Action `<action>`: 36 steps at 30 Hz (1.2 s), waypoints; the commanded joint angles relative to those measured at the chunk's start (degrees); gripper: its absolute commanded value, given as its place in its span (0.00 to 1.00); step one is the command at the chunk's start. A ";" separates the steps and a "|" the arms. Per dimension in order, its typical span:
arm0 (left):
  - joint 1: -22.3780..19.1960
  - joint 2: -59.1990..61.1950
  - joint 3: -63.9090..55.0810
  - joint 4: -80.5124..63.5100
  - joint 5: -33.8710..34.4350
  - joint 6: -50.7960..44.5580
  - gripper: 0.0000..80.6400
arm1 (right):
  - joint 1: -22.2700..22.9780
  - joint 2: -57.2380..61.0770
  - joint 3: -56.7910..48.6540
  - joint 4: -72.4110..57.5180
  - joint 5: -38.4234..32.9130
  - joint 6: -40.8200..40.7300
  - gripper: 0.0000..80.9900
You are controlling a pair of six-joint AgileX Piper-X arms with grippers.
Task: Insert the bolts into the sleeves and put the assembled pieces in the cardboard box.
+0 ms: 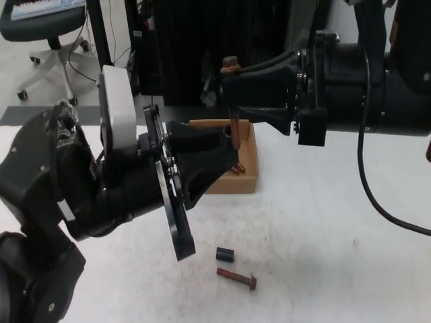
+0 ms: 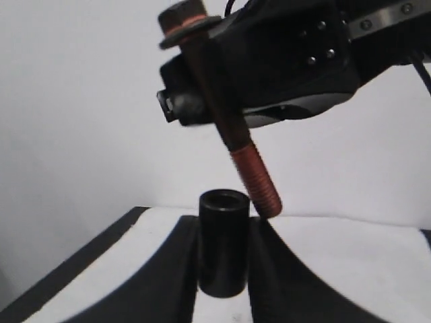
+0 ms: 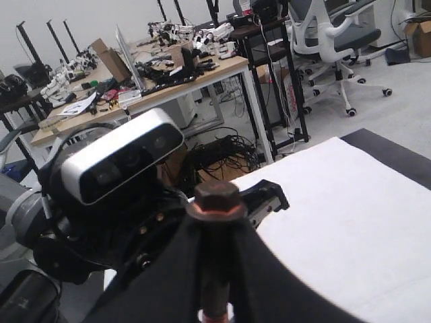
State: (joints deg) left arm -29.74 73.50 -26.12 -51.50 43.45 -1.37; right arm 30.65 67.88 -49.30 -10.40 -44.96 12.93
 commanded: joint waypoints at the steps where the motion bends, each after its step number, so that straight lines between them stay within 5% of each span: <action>1: 0.07 -0.73 0.80 -1.66 0.28 7.06 0.00 | 0.11 -0.13 -0.25 -2.73 0.07 1.04 0.01; 36: 0.07 -0.73 2.19 -1.89 -1.40 4.30 0.00 | 0.21 2.43 -0.25 -3.36 -1.33 -2.88 0.01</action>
State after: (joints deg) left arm -29.74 73.50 -23.81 -52.31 42.37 3.27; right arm 30.68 70.57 -49.30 -14.11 -45.82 11.72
